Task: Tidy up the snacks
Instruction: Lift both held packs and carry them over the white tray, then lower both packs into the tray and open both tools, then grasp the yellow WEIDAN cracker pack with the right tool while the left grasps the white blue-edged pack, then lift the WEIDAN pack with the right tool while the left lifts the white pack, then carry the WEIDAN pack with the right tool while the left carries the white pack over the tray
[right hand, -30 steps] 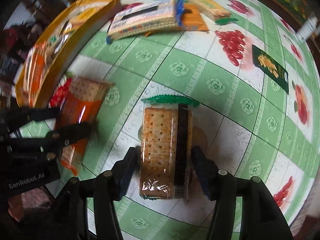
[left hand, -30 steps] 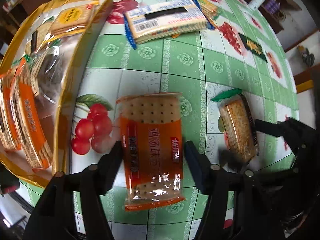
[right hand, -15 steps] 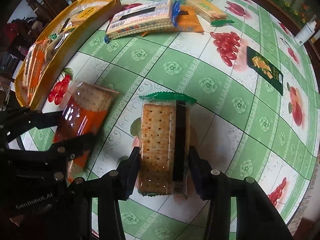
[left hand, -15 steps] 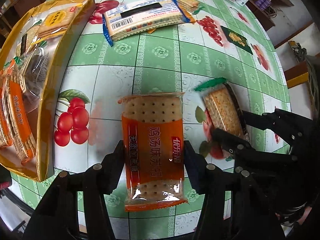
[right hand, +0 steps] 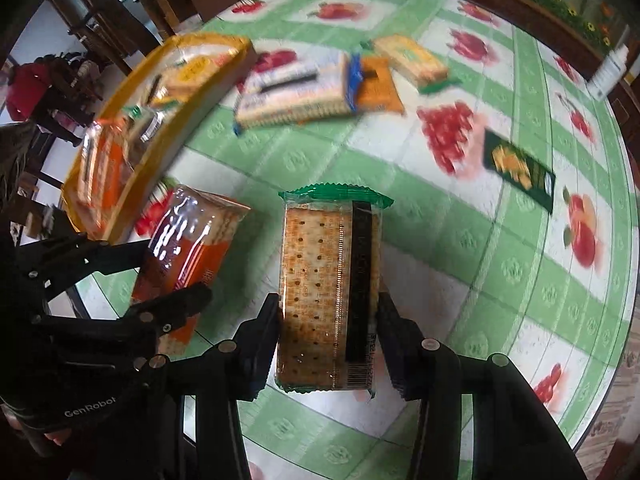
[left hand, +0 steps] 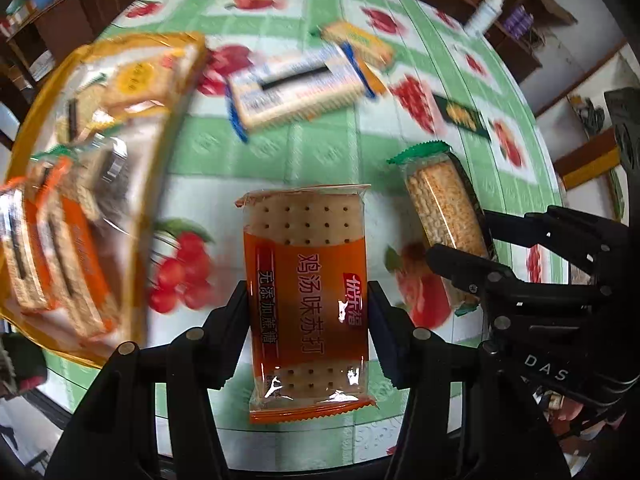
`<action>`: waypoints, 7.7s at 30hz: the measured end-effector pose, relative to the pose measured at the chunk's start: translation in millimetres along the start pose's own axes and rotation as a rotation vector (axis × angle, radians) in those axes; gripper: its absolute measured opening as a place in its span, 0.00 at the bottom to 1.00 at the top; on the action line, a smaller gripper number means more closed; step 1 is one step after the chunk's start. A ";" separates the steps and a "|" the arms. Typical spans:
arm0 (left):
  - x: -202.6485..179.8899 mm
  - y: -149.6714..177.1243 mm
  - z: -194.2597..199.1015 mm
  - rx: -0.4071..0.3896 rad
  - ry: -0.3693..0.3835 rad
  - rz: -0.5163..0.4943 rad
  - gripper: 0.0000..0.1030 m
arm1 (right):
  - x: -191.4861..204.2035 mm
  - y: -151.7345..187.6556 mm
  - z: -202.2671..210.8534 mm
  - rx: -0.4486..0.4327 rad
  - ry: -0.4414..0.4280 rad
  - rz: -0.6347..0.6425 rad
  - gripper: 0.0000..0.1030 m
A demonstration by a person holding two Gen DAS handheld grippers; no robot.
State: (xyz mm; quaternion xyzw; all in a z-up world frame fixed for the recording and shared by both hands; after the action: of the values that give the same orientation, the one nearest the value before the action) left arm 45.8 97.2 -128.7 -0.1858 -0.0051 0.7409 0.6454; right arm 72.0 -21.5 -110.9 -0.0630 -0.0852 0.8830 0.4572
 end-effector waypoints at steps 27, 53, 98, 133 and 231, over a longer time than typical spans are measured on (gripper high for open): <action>233.6 -87.0 42.1 -0.149 -0.206 0.412 0.53 | 168.5 -218.0 -50.6 -0.111 -0.101 0.127 0.47; 199.5 -95.2 49.1 -0.168 -0.139 0.476 0.55 | 118.9 -228.5 -35.4 -0.224 -0.100 -0.005 0.67; 46.6 -178.9 -7.5 -0.155 -0.392 -0.072 0.55 | -141.1 -189.3 -102.0 0.014 0.112 -0.123 0.56; -32.9 -113.8 -65.2 0.043 -0.331 0.127 0.77 | -167.1 -53.3 -72.6 0.068 0.096 -0.144 0.69; -74.7 -9.1 -43.2 -0.187 -0.114 0.034 0.52 | -106.1 29.7 -29.7 -0.081 -0.018 -0.193 0.47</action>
State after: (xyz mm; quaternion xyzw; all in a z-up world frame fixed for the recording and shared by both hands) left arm 73.9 17.1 -146.6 -0.2027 -0.1079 0.7573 0.6113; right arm 114.8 -122.4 -142.7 -0.0651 -0.1303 0.8314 0.5363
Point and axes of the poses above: each gripper's, at about its wrist camera, not at the fingertips, and z roughly against the way its jaws point, x to its left, y to its underside, the point moved 10 cm from there along -z, roughly the way its jaws point, and after that the axes turned 3 degrees about y, right-handed, at the moved point
